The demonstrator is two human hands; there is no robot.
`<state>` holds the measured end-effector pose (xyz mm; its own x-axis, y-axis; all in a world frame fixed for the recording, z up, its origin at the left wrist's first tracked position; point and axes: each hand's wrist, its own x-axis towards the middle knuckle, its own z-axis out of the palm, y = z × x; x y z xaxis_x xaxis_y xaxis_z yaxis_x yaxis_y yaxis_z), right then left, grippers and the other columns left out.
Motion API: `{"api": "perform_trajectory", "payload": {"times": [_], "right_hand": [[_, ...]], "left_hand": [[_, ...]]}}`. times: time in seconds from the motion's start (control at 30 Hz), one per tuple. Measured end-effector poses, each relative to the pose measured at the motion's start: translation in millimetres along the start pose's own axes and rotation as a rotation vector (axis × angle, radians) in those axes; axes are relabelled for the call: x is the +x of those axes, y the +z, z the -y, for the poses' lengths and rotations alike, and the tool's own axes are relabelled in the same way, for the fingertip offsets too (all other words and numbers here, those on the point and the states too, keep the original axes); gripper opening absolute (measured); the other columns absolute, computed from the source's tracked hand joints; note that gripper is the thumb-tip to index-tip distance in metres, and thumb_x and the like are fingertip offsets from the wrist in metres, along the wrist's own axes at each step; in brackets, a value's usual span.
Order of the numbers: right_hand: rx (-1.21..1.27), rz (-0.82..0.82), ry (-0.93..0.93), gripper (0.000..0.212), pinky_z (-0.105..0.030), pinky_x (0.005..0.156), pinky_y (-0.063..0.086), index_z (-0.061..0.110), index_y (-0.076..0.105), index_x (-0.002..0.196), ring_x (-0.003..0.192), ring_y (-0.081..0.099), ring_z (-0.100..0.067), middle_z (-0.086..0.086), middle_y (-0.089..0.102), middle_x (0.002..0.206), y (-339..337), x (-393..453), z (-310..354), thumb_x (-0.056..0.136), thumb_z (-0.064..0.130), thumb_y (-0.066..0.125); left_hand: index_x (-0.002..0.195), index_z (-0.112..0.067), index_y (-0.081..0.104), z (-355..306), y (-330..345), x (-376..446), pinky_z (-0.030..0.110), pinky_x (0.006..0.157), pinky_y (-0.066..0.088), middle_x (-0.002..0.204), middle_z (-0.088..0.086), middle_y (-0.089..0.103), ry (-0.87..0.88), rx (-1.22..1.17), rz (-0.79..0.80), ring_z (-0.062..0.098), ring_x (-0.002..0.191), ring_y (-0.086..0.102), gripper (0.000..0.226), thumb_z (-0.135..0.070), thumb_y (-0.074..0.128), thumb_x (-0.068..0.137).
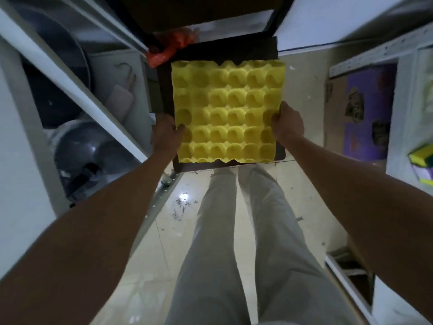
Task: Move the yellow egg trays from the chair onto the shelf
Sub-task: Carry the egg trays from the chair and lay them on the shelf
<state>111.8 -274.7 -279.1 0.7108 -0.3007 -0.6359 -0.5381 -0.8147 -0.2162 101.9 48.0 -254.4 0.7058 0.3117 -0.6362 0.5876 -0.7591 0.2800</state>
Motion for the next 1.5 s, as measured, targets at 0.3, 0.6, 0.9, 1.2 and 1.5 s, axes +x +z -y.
{"api": "perform_trajectory", "payload": {"times": [0.3, 0.6, 0.9, 1.2, 1.5], "right_hand": [[0.31, -0.113, 0.299, 0.04, -0.047, 0.082, 0.055, 0.021, 0.053, 0.122, 0.096, 0.066, -0.041, -0.017, 0.067, 0.105, -62, -146, -87, 0.087, 0.039, 0.052], [0.58, -0.287, 0.67, 0.032, -0.047, 0.076, 0.058, 0.026, 0.055, 0.118, 0.085, 0.066, -0.038, -0.014, 0.069, 0.095, -67, -351, -225, 0.087, 0.035, 0.057], [0.759, -0.573, 0.779, 0.02, -0.036, 0.059, 0.044, 0.02, 0.048, 0.107, 0.07, 0.056, -0.032, -0.008, 0.061, 0.081, -29, -592, -357, 0.089, 0.027, 0.055], [0.832, -0.701, 0.724, 0.018, -0.039, 0.064, 0.043, 0.018, 0.043, 0.099, 0.079, 0.057, -0.035, -0.01, 0.057, 0.084, -46, -757, -456, 0.089, 0.016, 0.057], [0.963, -0.767, 0.783, 0.02, -0.049, 0.076, 0.058, 0.016, 0.052, 0.108, 0.086, 0.062, -0.037, -0.011, 0.065, 0.092, -78, -783, -470, 0.089, 0.018, 0.057]], "left_hand": [[0.086, -0.007, 0.068, -84, -19, -84, 0.046, 0.078, 0.058, 0.09, 0.021, 0.072, 0.307, 0.283, 0.206, 0.04, 0.088, 0.07, 0.042, -0.045, 0.056, 0.098], [0.105, -0.013, 0.073, -153, 33, -258, 0.042, 0.083, 0.057, 0.103, 0.015, 0.074, 0.685, 0.597, 0.252, 0.038, 0.098, 0.07, 0.038, -0.045, 0.055, 0.098], [0.092, -0.022, 0.078, -168, 97, -499, 0.029, 0.059, 0.042, 0.078, -0.002, 0.07, 1.038, 0.686, 0.279, 0.025, 0.073, 0.068, 0.027, -0.045, 0.066, 0.092], [0.073, -0.02, 0.068, -141, 111, -687, 0.036, 0.064, 0.059, 0.07, -0.001, 0.07, 1.152, 0.611, 0.275, 0.022, 0.067, 0.068, 0.024, -0.038, 0.064, 0.087], [0.09, -0.019, 0.07, -194, 101, -738, 0.047, 0.08, 0.06, 0.089, 0.003, 0.071, 1.29, 0.683, 0.254, 0.029, 0.088, 0.069, 0.026, -0.043, 0.059, 0.093]]}}
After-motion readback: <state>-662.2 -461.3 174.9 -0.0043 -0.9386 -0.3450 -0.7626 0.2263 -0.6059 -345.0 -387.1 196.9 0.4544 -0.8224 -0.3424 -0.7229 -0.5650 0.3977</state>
